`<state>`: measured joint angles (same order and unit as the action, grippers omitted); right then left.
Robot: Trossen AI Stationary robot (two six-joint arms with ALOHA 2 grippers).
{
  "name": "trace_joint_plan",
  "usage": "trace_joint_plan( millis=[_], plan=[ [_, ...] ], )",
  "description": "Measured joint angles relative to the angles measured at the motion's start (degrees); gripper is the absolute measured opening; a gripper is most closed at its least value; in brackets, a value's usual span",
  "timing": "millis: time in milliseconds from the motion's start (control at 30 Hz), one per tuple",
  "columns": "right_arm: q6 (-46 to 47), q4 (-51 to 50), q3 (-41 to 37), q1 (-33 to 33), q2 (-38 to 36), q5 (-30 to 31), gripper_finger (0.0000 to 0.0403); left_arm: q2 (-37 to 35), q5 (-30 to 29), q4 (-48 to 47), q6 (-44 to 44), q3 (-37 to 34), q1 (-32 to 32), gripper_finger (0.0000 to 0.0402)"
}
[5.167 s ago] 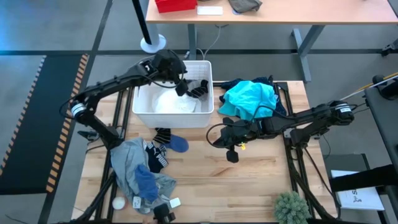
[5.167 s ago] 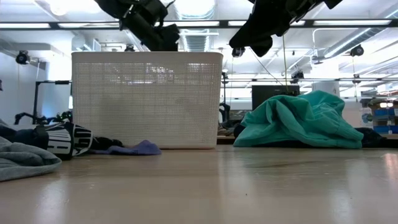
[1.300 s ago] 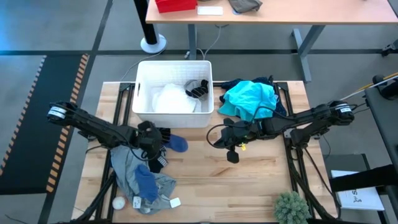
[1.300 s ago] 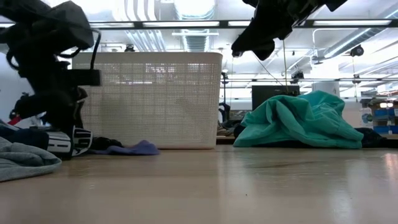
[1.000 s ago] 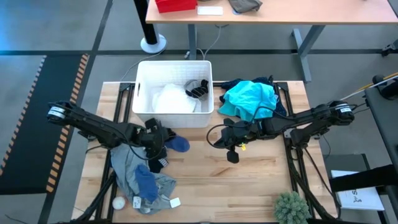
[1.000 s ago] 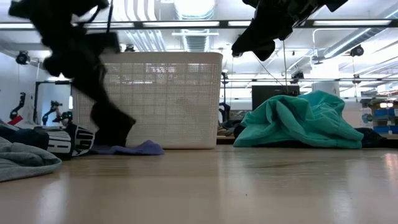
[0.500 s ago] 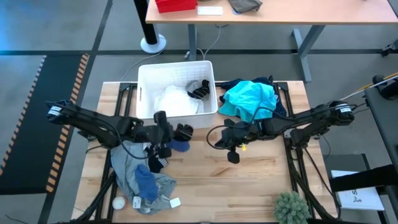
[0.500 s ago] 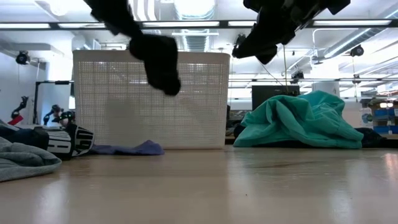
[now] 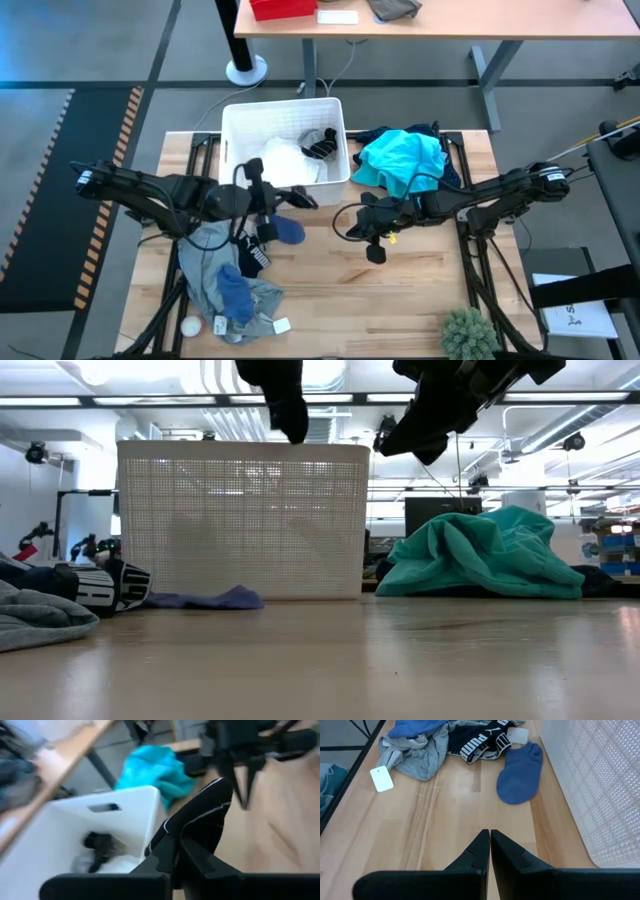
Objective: Sort clothes
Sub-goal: Put the black sock into the white bin
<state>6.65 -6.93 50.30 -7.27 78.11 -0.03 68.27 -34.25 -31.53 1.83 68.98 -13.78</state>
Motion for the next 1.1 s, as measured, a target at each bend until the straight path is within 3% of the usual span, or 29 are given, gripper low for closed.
trace_joint_plan(
  millis=[167, 467, 600, 833, 1100],
  plan=[
    [1.02, 0.01, 0.00, -0.08, 0.00, 0.01, 0.0000, -0.48, 0.38, -0.19, 3.62, 0.71, 3.14, 0.0000],
    [2.57, 0.43, 0.00, -0.59, 0.00, 0.00, 0.0000, -5.76, 21.08, 5.62, 8.29, -1.30, 18.82, 0.0000],
    [2.80, 0.43, 0.00, -1.02, 0.00, 0.00, 0.0000, -6.93, 27.31, 8.04, 9.18, -4.33, 27.17, 0.0000],
    [2.76, 0.41, 0.00, -0.98, 0.00, 0.01, 0.0000, -6.84, 39.66, 15.41, 5.94, -15.09, 38.27, 0.0000],
    [2.76, 0.38, 0.00, -0.98, 0.00, 0.00, 0.0000, -6.66, 45.36, 30.96, 2.49, -28.05, 42.07, 0.0001]
  ],
)
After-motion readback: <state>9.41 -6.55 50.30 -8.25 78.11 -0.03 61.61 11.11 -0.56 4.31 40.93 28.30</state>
